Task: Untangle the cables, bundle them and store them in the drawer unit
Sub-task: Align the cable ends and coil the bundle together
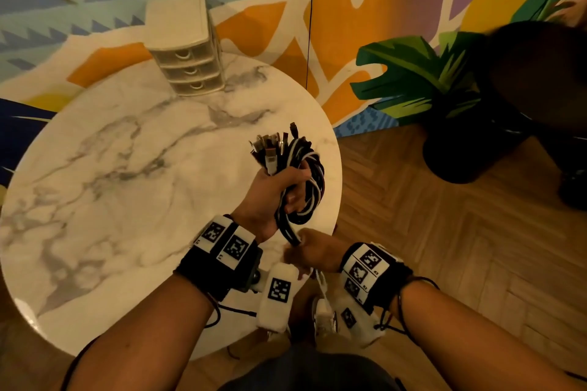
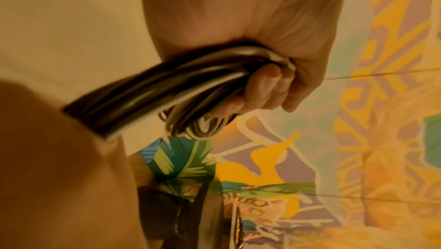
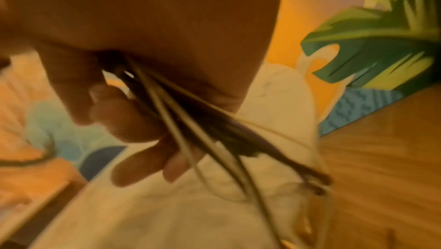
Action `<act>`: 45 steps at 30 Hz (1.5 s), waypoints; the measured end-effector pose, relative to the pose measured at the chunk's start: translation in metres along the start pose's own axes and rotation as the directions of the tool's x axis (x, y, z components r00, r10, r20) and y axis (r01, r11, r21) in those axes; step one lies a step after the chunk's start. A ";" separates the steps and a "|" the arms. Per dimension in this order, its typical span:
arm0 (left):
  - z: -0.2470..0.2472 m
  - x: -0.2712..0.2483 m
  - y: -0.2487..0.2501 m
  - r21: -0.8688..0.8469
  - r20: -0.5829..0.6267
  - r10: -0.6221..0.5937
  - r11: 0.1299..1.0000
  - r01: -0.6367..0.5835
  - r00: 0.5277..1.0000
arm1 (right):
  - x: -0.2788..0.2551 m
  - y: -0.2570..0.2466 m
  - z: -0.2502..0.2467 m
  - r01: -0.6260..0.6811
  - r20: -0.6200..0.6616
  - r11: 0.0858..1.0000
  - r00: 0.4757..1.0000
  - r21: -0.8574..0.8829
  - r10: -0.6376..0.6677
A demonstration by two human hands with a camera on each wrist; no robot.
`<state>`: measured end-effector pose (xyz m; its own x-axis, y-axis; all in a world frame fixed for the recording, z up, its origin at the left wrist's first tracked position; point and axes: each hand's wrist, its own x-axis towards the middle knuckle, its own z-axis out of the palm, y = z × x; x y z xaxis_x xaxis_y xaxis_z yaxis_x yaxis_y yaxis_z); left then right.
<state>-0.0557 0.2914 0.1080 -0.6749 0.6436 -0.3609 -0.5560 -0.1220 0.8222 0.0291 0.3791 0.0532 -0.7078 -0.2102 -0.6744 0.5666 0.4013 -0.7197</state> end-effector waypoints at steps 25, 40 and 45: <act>0.022 -0.004 0.027 0.828 0.274 -0.303 0.557 -0.064 0.913 | -0.019 0.020 -0.124 -0.196 -0.292 0.831 0.956 -0.521 0.043; 0.011 0.006 0.030 0.663 -0.225 0.282 0.746 -0.066 0.933 | -0.001 -0.073 -0.083 0.375 -0.623 0.909 0.759 0.181 -0.189; 0.017 0.005 0.030 0.627 -0.258 0.352 0.770 -0.122 0.900 | 0.007 -0.079 -0.065 0.471 -0.704 0.869 0.669 0.153 -0.238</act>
<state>-0.0682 0.3040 0.1384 -0.9281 0.3414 -0.1487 -0.0418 0.3014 0.9526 -0.0481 0.4038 0.1165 -0.9055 0.3917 -0.1633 0.2235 0.1130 -0.9681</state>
